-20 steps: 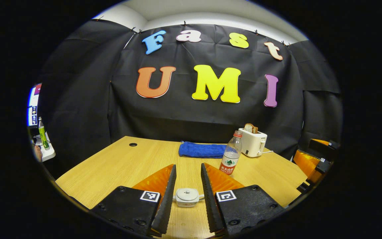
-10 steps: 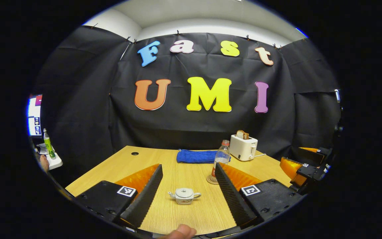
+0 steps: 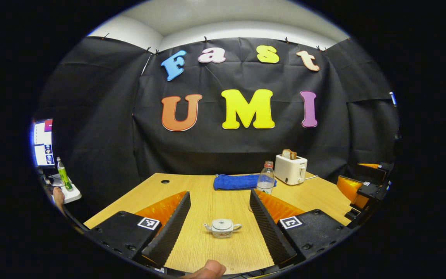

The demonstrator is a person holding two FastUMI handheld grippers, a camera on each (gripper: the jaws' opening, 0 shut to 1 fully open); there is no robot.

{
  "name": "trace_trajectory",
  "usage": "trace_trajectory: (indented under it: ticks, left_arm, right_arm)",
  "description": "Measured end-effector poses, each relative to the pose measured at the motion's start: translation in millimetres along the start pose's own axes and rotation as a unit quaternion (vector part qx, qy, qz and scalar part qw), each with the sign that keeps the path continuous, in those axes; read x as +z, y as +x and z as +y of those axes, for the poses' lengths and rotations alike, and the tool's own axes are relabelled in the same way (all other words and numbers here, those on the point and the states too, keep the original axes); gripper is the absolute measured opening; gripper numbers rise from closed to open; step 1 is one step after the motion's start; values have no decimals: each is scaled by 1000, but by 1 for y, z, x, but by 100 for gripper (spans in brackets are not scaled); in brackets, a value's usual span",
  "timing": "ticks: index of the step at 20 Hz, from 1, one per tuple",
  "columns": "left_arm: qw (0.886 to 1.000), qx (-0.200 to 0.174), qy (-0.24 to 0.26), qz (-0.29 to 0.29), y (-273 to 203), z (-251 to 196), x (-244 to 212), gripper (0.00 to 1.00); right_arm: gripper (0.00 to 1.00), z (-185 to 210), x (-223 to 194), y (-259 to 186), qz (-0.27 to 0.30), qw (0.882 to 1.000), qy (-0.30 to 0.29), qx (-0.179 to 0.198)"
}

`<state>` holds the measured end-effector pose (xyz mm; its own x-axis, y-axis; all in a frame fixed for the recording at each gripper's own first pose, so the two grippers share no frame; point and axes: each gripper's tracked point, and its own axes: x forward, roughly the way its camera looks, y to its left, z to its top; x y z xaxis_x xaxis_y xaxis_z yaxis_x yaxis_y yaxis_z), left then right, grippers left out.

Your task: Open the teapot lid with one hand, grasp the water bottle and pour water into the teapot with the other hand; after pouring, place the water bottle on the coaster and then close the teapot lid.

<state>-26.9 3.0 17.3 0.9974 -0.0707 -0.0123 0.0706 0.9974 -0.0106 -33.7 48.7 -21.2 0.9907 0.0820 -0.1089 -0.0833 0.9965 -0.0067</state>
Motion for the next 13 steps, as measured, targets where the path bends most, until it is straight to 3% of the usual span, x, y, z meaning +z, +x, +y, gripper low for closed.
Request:
trace_trajectory:
  ticks: [2, 7, 13]
  left_arm:
    - [1000, 7, -2, 2, 2, 5, -3, 96]
    - [1000, 21, -9, 9, 8, 12, -9, 96]
    - [1000, 12, 14, 15, 12, 1, -15, 96]
  right_arm:
    - [98, -1, 1, -1, -2, 1000, 0, 1]
    - [95, -8, 2, 1, -3, 1000, 3, -6]
    - [98, -12, -4, 7, 6, 1000, -1, -10]
